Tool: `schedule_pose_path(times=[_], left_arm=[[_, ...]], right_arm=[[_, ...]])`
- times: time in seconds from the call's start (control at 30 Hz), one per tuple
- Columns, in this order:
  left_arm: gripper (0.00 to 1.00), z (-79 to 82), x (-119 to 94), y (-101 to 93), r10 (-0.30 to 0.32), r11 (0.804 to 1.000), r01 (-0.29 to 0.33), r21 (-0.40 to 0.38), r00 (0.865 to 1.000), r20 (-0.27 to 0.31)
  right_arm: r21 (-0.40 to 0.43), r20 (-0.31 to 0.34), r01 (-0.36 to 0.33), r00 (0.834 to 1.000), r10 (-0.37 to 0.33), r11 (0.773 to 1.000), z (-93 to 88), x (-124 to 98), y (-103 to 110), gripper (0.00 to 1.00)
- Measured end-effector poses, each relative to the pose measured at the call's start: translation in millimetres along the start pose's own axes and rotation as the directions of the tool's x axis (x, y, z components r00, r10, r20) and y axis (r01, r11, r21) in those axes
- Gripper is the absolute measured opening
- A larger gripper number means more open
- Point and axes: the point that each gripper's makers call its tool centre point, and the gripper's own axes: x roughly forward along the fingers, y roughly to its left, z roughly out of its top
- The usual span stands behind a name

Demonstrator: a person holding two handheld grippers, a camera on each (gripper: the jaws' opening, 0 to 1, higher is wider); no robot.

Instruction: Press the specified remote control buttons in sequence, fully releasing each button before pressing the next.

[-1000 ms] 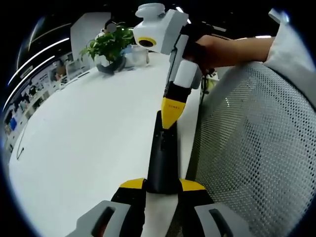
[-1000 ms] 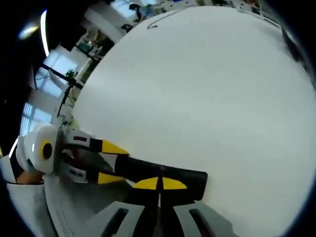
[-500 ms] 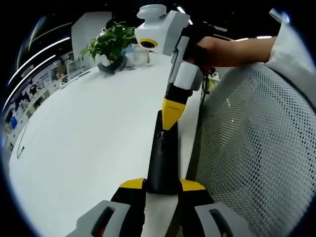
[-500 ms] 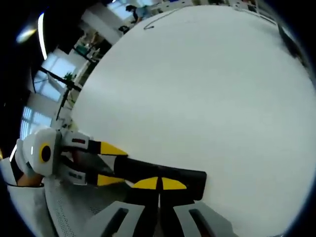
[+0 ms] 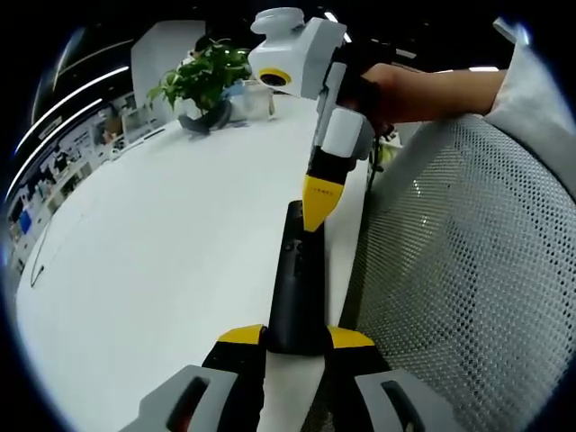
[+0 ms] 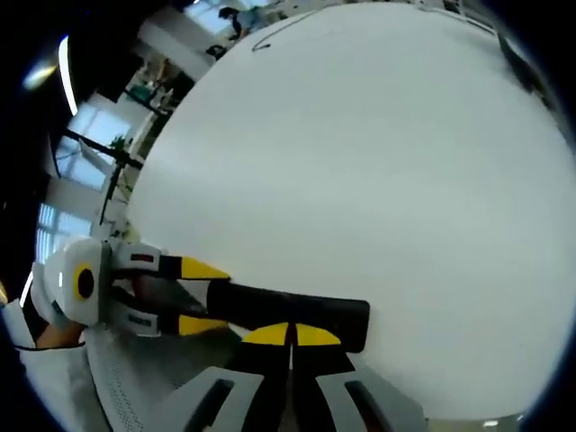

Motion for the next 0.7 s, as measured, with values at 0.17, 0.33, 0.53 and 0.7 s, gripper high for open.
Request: schedule_pose_path(times=[0.17,0.33,0.53,0.7], left_arm=[[0.24,-0.1,-0.5,-0.3,0.001,1.000,-0.001,0.002,1.000,-0.001],[0.24,-0.5,-0.7,-0.4,0.002,1.000,-0.002,0.004,1.000,0.000],[0.24,-0.4,-0.6,-0.4,0.002,1.000,-0.002,0.006,1.000,0.001],[0.24,-0.5,-0.2,-0.5,0.002,1.000,-0.002,0.005,1.000,0.002]], right_arm=[[0.013,-0.003,0.009,1.000,-0.008,1.000,-2.1,-1.9,-0.3,0.00],[0.009,-0.015,0.021,1.000,-0.021,1.000,-3.3,-1.1,-2.1,0.00],[-0.024,-0.026,0.030,0.999,-0.030,0.999,-4.4,0.6,-0.2,0.00],[-0.041,-0.028,0.037,0.999,-0.038,0.998,-4.3,0.8,-1.2,0.00]])
